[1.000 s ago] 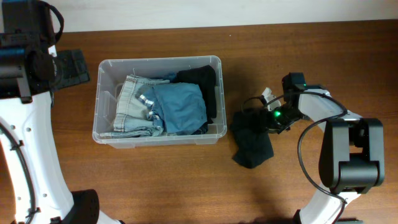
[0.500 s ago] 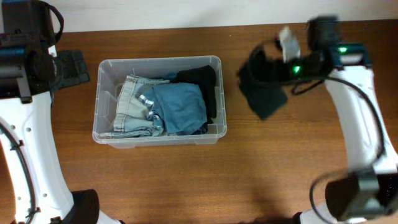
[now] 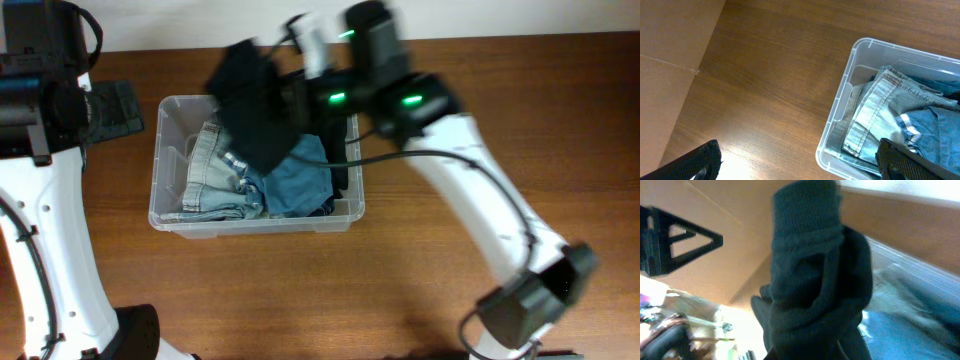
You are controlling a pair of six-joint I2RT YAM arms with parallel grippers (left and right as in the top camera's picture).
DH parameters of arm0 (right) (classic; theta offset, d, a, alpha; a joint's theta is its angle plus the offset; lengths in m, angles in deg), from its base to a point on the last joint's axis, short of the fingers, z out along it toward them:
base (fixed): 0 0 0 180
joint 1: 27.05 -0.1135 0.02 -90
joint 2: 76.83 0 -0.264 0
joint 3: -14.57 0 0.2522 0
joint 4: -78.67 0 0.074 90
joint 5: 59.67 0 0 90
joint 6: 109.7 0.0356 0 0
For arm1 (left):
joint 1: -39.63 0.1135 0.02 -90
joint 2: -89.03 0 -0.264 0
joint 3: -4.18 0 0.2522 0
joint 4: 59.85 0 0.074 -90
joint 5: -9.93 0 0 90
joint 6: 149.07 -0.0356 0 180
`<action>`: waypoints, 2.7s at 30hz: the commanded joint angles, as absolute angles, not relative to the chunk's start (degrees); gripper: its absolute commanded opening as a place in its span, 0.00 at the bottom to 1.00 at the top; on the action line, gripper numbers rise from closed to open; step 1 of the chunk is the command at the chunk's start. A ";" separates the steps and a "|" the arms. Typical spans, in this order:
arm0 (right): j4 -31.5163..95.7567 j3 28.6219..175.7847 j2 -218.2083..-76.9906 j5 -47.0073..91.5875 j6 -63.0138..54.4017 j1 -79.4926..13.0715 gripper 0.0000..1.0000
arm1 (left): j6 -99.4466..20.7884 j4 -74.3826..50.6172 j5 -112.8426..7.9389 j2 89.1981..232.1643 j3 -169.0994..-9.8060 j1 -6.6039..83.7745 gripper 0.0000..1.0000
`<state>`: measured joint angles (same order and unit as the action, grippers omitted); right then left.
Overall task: Pack container
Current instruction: 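Carry the black socks into the bin's left side and lower, then press and tuck the black items down in the bin with the right gripper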
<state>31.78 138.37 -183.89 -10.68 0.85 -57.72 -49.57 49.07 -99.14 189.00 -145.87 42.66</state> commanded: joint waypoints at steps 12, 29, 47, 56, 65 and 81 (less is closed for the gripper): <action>40.28 138.26 -196.26 -9.37 26.45 -63.86 0.04 | -49.04 49.15 -99.33 188.97 -145.97 42.90 0.99; 45.46 137.60 -199.32 -6.72 33.33 -64.63 0.04 | -49.04 49.15 -99.33 188.97 -145.97 42.90 0.99; 45.68 137.71 -201.20 -6.44 28.70 -64.04 0.57 | -49.04 49.15 -99.33 188.97 -145.97 42.90 0.99; 42.71 137.80 -200.50 -6.42 19.45 -58.03 0.38 | -49.04 49.13 -99.33 188.97 -145.97 42.90 0.99; 29.40 138.28 -199.94 7.96 -8.98 -63.52 0.04 | -49.04 49.13 -99.33 188.97 -145.97 42.90 0.99; 22.01 143.26 -199.30 23.92 -21.44 -72.04 0.04 | -49.04 49.15 -99.33 188.97 -145.97 42.90 0.99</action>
